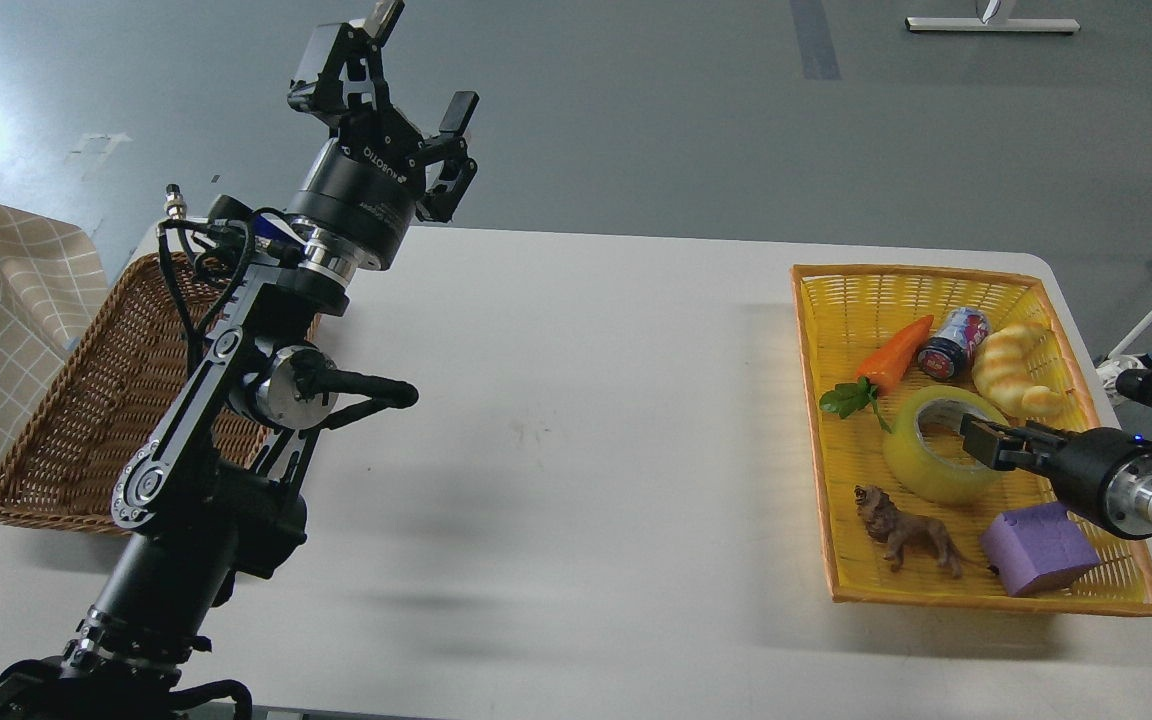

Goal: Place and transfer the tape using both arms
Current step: 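Lower the right gripper into the yellow basket onto the yellow tape roll, then close the right gripper on the rim of the yellow tape roll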

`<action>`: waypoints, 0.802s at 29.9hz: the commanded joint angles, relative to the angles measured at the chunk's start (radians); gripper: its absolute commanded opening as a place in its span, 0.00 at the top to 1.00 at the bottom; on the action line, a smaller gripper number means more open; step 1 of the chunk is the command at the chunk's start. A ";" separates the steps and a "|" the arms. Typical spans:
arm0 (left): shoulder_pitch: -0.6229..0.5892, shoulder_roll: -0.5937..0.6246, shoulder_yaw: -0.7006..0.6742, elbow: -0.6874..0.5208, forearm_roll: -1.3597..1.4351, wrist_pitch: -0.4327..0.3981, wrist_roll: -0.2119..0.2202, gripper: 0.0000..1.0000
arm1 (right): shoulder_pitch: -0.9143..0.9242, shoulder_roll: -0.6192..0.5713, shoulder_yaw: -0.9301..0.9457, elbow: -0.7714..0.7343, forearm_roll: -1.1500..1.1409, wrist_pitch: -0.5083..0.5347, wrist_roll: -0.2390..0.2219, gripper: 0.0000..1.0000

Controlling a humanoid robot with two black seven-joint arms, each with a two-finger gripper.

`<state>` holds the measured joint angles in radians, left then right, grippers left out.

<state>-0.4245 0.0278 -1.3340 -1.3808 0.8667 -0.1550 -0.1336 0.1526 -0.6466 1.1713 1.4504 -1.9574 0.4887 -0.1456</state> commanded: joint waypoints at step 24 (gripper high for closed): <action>0.000 0.001 0.001 -0.001 0.000 0.000 0.000 0.02 | 0.019 0.045 -0.007 -0.074 -0.051 0.000 -0.009 0.20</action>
<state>-0.4235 0.0293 -1.3332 -1.3821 0.8667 -0.1547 -0.1334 0.1719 -0.6139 1.1645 1.3887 -2.0048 0.4887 -0.1505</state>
